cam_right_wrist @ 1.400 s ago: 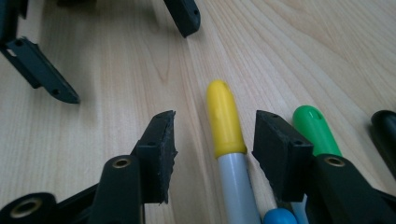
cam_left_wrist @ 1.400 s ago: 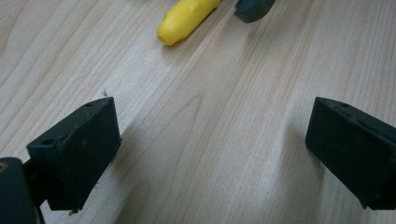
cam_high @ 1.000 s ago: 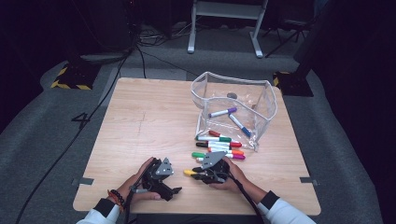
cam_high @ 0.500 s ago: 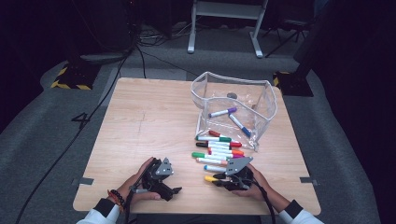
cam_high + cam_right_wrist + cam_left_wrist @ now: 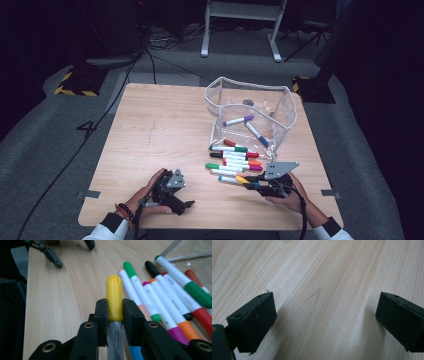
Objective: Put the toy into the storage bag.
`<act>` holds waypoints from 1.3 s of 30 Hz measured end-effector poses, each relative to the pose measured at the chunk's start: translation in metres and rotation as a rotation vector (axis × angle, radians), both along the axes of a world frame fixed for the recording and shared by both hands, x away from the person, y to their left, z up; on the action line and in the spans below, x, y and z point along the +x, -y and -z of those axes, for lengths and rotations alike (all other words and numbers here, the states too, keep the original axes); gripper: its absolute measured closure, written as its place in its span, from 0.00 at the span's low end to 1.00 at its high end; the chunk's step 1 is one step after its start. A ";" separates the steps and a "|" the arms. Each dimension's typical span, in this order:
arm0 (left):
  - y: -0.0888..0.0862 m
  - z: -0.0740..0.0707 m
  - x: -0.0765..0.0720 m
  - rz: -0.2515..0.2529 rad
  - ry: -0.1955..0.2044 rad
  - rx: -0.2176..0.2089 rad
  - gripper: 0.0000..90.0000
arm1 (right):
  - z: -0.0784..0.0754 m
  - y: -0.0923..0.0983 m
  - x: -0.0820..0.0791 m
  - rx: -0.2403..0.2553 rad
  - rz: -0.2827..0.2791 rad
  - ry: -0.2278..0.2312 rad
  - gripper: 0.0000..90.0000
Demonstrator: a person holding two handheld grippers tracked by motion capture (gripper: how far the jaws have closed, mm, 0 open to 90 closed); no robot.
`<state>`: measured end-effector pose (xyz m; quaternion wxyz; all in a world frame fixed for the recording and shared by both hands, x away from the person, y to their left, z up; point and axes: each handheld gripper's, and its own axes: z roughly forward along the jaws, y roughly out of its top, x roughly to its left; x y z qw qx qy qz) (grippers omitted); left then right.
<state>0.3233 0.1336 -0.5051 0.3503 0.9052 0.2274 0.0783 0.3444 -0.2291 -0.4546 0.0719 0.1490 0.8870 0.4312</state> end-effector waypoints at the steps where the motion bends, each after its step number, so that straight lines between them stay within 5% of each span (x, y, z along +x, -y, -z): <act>1: 0.000 0.000 0.000 0.000 0.000 0.000 0.04 | -0.005 0.004 0.001 0.009 0.009 0.013 0.83; 12: 0.000 0.000 0.000 0.000 0.000 0.000 0.04 | -0.055 0.030 0.006 0.080 0.085 0.097 0.83; 17: 0.000 0.000 0.000 0.002 0.000 0.000 0.04 | -0.095 0.035 0.017 0.118 0.105 0.118 0.83; 31: 0.000 0.000 0.000 0.001 0.000 0.000 0.04 | -0.164 0.022 0.049 0.117 0.139 0.208 0.83; 39: 0.000 0.000 0.001 0.008 0.001 0.000 0.04 | -0.188 0.009 0.091 0.062 0.211 0.242 0.83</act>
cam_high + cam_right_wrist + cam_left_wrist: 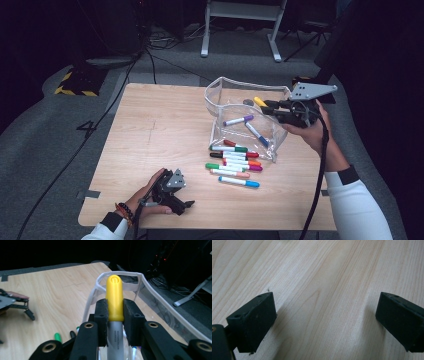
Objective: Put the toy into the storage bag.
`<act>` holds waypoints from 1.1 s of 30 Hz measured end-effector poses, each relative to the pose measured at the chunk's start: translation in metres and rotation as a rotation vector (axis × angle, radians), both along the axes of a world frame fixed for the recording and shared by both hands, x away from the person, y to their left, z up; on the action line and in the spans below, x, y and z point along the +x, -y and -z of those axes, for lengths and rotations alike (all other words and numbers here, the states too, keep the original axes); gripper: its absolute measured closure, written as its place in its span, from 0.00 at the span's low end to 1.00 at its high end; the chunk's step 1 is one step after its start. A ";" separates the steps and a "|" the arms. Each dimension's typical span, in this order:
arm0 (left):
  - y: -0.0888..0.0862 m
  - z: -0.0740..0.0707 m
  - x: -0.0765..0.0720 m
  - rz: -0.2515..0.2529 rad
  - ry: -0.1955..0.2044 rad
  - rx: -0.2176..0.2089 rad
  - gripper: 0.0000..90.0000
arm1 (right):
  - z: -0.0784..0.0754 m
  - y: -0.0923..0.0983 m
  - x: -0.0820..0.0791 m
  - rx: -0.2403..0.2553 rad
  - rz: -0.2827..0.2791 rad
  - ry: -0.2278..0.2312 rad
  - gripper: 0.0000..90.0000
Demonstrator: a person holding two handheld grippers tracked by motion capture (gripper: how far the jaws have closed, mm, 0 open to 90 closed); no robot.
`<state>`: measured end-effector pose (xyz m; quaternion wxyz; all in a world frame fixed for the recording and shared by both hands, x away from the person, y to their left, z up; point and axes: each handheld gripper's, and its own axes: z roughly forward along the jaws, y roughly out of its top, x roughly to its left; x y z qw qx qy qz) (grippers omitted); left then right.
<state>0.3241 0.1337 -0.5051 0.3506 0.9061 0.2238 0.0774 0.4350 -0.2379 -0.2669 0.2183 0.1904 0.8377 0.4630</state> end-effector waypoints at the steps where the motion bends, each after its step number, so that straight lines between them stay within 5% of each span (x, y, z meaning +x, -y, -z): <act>1: 0.000 0.000 0.000 0.000 0.000 0.000 0.04 | -0.001 -0.001 0.003 -0.008 0.006 0.003 0.83; 13: 0.000 0.000 0.000 -0.001 -0.001 -0.001 0.04 | 0.013 -0.012 0.055 -0.080 0.081 -0.068 0.83; 19: 0.000 0.000 0.000 -0.001 -0.001 -0.001 0.04 | 0.032 -0.019 0.085 -0.188 0.141 -0.167 0.83; 26: 0.000 0.000 -0.001 -0.003 -0.002 -0.001 0.04 | 0.048 -0.029 0.096 -0.310 0.183 -0.234 0.83; 31: 0.000 0.000 -0.001 -0.003 -0.002 -0.001 0.04 | 0.052 -0.036 0.096 -0.360 0.134 -0.287 0.83; 33: 0.000 0.000 -0.001 -0.003 -0.002 -0.002 0.04 | 0.056 -0.042 0.094 -0.400 0.073 -0.332 0.83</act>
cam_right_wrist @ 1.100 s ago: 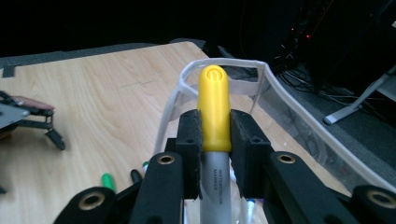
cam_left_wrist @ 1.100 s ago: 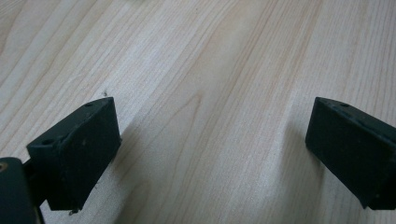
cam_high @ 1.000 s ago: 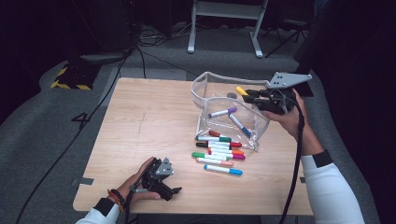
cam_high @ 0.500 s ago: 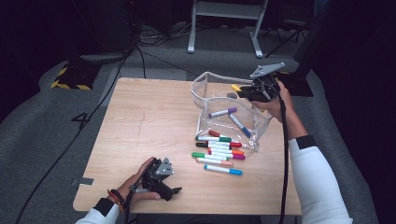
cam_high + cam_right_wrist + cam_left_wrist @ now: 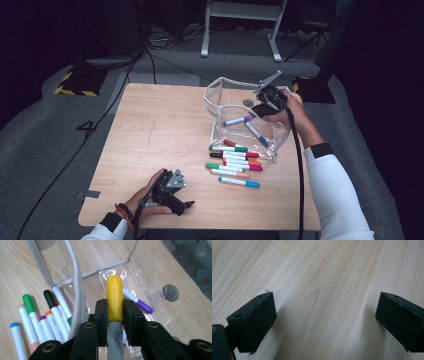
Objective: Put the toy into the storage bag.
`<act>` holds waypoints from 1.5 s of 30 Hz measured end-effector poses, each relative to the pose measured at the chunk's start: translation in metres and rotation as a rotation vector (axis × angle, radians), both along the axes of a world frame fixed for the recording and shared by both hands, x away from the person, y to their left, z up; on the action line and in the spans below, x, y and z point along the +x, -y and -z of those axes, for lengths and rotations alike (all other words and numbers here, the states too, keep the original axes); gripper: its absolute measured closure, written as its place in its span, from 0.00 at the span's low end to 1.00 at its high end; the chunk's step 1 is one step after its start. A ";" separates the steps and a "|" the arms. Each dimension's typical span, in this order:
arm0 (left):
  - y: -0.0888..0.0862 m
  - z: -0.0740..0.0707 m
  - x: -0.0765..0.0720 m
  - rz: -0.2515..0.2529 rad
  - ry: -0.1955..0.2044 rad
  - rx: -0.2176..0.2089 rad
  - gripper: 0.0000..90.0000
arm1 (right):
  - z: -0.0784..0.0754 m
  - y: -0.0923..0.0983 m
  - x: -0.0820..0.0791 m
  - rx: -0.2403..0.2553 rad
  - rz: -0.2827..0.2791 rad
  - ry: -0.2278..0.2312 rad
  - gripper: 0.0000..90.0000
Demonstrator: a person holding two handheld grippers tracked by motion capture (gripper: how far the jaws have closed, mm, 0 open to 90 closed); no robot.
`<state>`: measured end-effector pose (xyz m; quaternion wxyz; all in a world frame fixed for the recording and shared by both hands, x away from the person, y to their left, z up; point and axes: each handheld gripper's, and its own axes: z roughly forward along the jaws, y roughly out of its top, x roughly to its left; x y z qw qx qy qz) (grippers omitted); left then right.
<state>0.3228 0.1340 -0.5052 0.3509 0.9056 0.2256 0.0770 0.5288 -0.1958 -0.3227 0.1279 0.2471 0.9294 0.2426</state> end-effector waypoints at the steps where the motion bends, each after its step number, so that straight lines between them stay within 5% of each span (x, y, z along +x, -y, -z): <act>1: 0.000 0.000 0.000 0.000 0.000 0.000 0.04 | 0.000 0.000 0.000 0.000 0.000 0.000 0.83; 5: 0.000 0.000 0.000 0.000 0.000 0.000 0.04 | 0.002 -0.003 -0.004 -0.007 -0.025 -0.031 0.81; 9: 0.000 0.000 0.000 0.000 0.000 0.000 0.04 | 0.000 -0.001 -0.006 -0.005 -0.013 0.000 0.73; 15: 0.000 0.000 0.000 0.000 0.000 0.000 0.04 | -0.011 0.012 -0.014 0.108 0.020 0.070 0.65; 16: 0.000 0.000 0.000 0.000 0.000 0.000 0.04 | -0.015 0.021 -0.018 0.186 0.018 0.093 0.63; 24: 0.000 0.000 0.000 0.001 0.000 0.000 0.04 | -0.030 0.047 -0.042 0.302 0.034 0.170 0.58; 30: 0.000 0.000 0.000 0.000 0.000 0.000 0.04 | -0.032 0.058 -0.079 0.349 -0.009 0.225 0.46; 36: 0.000 0.000 0.000 0.000 0.001 0.001 0.04 | -0.024 0.063 -0.114 0.367 -0.073 0.227 0.49; 38: 0.000 0.000 0.000 -0.003 -0.001 -0.001 0.04 | -0.014 0.066 -0.139 0.376 -0.104 0.225 0.49; 43: 0.000 0.000 0.000 -0.002 -0.001 0.002 0.04 | 0.004 0.071 -0.164 0.383 -0.128 0.214 0.51; 45: 0.001 0.000 0.000 -0.003 0.000 -0.001 0.04 | 0.026 0.075 -0.180 0.414 -0.132 0.185 0.52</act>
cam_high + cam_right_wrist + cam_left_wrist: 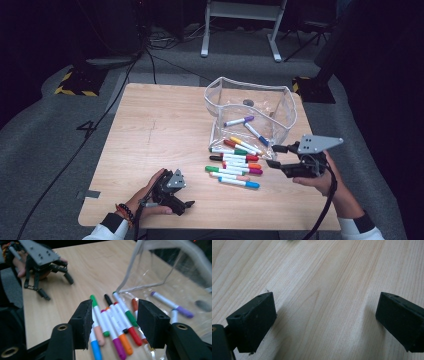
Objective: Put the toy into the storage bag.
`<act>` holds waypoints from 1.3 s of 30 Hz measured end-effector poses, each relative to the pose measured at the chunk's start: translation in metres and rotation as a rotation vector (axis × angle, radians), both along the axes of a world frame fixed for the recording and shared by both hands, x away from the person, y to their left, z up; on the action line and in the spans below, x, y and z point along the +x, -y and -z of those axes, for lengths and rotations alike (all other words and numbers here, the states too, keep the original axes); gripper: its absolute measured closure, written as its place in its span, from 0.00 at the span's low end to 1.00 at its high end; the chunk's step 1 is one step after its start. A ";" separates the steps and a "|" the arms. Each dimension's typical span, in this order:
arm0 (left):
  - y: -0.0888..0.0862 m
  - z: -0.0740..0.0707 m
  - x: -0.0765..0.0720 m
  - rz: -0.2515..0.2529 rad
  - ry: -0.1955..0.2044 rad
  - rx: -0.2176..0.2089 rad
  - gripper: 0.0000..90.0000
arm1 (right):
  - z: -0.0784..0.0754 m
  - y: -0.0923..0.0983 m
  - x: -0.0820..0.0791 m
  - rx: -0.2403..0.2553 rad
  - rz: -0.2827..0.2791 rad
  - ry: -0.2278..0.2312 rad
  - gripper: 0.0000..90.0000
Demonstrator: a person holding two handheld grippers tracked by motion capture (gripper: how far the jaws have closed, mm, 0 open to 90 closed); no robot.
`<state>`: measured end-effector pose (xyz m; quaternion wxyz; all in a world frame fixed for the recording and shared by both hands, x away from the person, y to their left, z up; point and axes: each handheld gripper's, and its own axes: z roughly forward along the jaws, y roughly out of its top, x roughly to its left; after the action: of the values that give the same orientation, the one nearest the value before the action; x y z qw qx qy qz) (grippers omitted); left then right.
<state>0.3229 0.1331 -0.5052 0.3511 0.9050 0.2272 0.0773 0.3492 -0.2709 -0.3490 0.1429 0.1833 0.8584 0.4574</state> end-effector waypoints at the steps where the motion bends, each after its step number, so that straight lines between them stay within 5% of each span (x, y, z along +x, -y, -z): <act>1: 0.000 0.000 0.000 0.000 0.000 0.000 0.04 | 0.006 0.000 -0.002 -0.001 -0.007 -0.008 0.52; 9: 0.000 0.000 0.000 0.002 0.001 0.003 0.04 | 0.074 -0.008 -0.014 -0.061 -0.052 -0.079 0.58; 19: 0.000 0.000 0.000 0.002 0.001 0.003 0.04 | 0.128 -0.027 -0.006 -0.141 -0.078 -0.136 0.60; 26: 0.000 0.000 0.000 0.002 0.001 0.003 0.04 | 0.136 -0.032 -0.007 -0.129 -0.063 -0.120 0.62; 34: 0.000 0.000 0.000 0.001 0.001 0.003 0.04 | 0.145 -0.048 -0.009 -0.153 -0.110 -0.145 0.63; 39: 0.001 0.000 0.000 -0.002 0.002 -0.001 0.04 | 0.147 -0.052 -0.007 -0.152 -0.115 -0.146 0.76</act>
<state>0.3231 0.1318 -0.5053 0.3515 0.9046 0.2279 0.0784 0.3419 -0.2189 -0.4963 0.0670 0.1553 0.9077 0.3840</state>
